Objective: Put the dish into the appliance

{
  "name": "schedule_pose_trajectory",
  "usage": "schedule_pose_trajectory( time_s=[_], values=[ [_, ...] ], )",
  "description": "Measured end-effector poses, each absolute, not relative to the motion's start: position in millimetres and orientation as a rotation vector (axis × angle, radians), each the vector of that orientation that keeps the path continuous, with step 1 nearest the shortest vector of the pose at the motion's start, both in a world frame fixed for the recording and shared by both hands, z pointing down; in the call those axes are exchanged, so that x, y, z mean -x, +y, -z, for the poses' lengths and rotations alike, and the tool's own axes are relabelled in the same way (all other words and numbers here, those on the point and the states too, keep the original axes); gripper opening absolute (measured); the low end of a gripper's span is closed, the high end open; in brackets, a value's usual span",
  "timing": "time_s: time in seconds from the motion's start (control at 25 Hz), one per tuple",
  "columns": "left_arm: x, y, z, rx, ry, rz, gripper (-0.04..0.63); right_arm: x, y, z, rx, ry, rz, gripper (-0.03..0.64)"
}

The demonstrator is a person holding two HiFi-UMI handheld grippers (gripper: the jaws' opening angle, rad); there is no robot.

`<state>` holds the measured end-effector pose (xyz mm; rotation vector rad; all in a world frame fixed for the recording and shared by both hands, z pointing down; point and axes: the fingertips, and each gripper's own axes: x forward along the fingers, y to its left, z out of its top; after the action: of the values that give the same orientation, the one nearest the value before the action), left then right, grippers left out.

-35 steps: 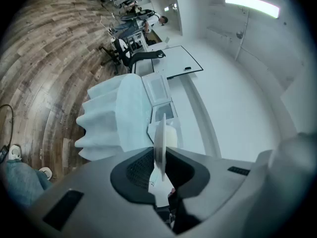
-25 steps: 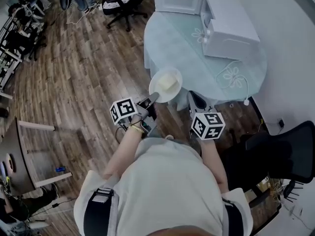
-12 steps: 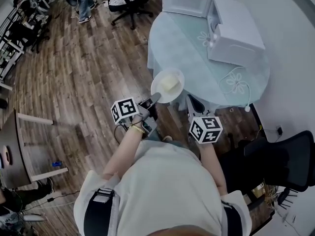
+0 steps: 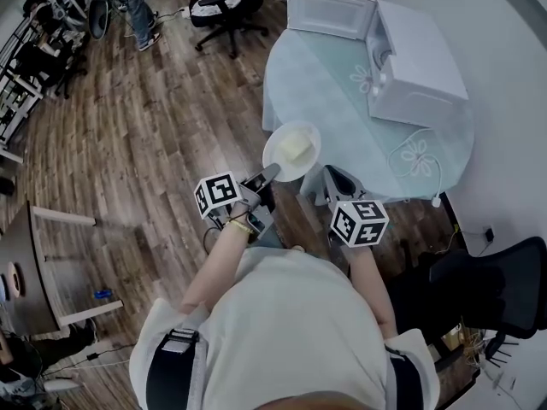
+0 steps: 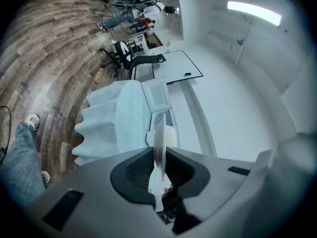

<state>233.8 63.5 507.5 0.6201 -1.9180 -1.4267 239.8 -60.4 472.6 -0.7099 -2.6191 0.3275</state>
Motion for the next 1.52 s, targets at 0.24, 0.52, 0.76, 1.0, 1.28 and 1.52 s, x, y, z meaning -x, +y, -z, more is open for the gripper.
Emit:
schedule_pose_trajectory(
  time_s=[0.24,0.52,0.76,1.0,1.28,1.52],
  values=[
    [-193.1,85.5,-509.4,-0.639,-1.903,1.416,0.055,-197.7,-42.1,-469.8,0.655,-2.654,-0.328,0.008],
    [-130.8,108.4,-512.8,-0.687,-1.863,1.353,0.055,-132.7,-21.5,-464.9,0.569,-2.701,-0.363,0.008],
    [-79.7,130.9,-510.5,-0.74,-1.824,1.315,0.055,-85.0,6.5,-461.2,0.523,-2.709,-0.335,0.006],
    [-36.7,154.3,-512.2,-0.786,-1.768,1.281,0.055,-45.8,34.2,-463.4,0.452,-2.709,-0.342,0.008],
    [12.6,177.2,-517.3,-0.841,-1.717,1.235,0.055,-3.4,61.3,-465.2,0.371,-2.727,-0.336,0.008],
    [48.8,196.7,-523.3,-0.866,-1.684,1.194,0.055,25.1,76.2,-468.9,0.283,-2.739,-0.351,0.007]
  ],
)
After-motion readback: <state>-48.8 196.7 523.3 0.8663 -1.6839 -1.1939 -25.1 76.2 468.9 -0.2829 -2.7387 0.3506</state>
